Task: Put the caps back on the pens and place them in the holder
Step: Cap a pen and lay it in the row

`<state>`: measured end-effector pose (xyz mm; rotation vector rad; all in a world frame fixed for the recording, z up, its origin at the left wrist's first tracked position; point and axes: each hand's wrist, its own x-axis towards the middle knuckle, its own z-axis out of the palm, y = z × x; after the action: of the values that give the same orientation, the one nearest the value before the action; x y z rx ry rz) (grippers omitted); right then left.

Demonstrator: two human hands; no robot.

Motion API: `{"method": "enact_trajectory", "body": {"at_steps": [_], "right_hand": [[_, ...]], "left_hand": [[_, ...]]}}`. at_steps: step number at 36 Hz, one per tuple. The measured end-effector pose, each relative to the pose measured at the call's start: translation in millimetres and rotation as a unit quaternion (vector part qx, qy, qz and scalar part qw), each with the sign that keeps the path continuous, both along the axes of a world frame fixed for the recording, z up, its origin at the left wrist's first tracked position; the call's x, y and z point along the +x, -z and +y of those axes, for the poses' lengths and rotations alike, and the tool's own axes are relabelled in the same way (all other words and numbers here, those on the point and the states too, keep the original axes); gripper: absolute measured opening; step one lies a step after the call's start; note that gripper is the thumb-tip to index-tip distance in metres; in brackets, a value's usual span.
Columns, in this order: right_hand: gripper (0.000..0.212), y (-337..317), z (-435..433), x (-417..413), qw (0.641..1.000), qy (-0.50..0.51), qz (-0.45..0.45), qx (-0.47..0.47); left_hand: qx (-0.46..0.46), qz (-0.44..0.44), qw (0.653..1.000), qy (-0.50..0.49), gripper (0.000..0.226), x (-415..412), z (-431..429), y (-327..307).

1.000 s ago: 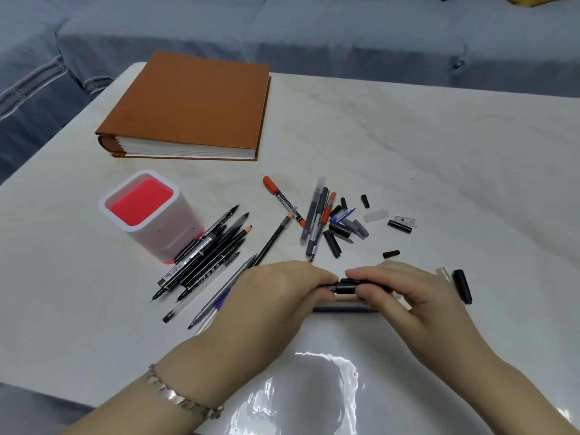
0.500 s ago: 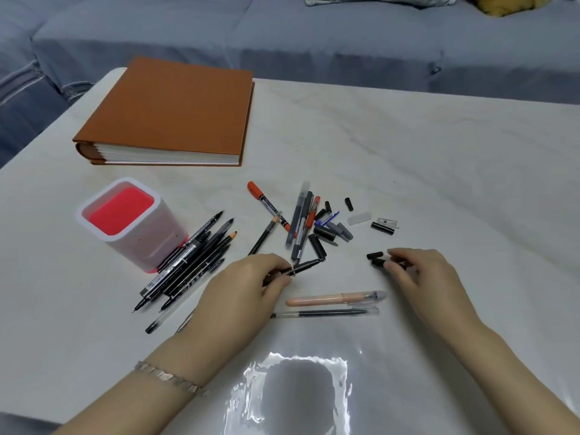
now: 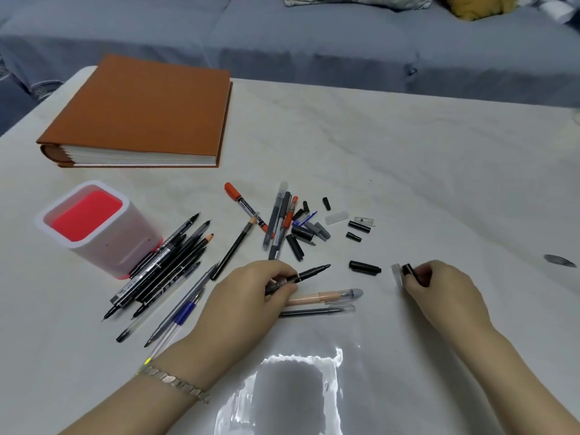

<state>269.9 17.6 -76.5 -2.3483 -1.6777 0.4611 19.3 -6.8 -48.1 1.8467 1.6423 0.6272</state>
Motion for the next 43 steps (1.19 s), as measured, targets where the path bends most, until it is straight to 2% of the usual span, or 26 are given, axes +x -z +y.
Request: {"method": "enact_trajectory", "body": {"at_steps": [4, 7, 10, 21, 25, 29, 32, 37, 40, 43], "right_hand": [[0.004, -20.2, -5.7, -18.3, 0.983, -0.07, 0.157, 0.064], [0.021, -40.7, -12.2, -36.2, 0.953, -0.179, 0.228, 0.092], [0.033, -55.0, -17.5, -46.7, 0.935, -0.239, 0.236, 0.118], [0.03, -55.3, -19.9, -64.8, 0.918, -0.265, 0.286, 0.075], [0.012, -50.9, -22.2, -73.0, 0.907, -0.277, 0.312, 0.063], [0.02, -49.4, -22.9, -76.3, 0.892, -0.29, 0.336, 0.087], [0.016, -48.2, -23.2, -78.3, 0.886, -0.303, 0.332, 0.114], [0.018, -46.4, -23.8, -78.3, 0.89, -0.327, 0.297, 0.112], [0.009, -44.6, -21.3, -77.8, 0.898, -0.335, 0.278, 0.072], [0.025, -32.9, -10.1, -72.3, 0.914, -0.294, 0.273, 0.059]], "left_hand": [[0.0, -0.006, 1.0, 0.004, 0.015, -0.9, -1.3, -1.8], [-0.003, -0.014, 1.0, 0.006, 0.014, -2.2, -2.4, -2.8], [0.002, -0.025, 1.0, 0.003, 0.014, -4.9, -3.5, -5.2], [0.04, -0.039, 0.998, 0.021, 0.013, -7.6, -7.9, -13.6], [0.064, -0.046, 0.996, 0.04, 0.026, -5.7, -9.3, -17.3], [0.075, -0.036, 0.994, 0.071, 0.037, -6.1, -10.4, -21.3], [0.068, -0.041, 0.995, 0.061, 0.039, -5.1, -11.2, -22.8], [0.01, -0.065, 0.996, 0.056, 0.027, -6.5, -12.0, -25.3], [-0.01, -0.011, 0.997, 0.072, 0.017, -7.1, -10.6, -23.8], [0.0, 0.067, 0.996, 0.054, 0.019, -11.2, -6.4, -16.6]]}}
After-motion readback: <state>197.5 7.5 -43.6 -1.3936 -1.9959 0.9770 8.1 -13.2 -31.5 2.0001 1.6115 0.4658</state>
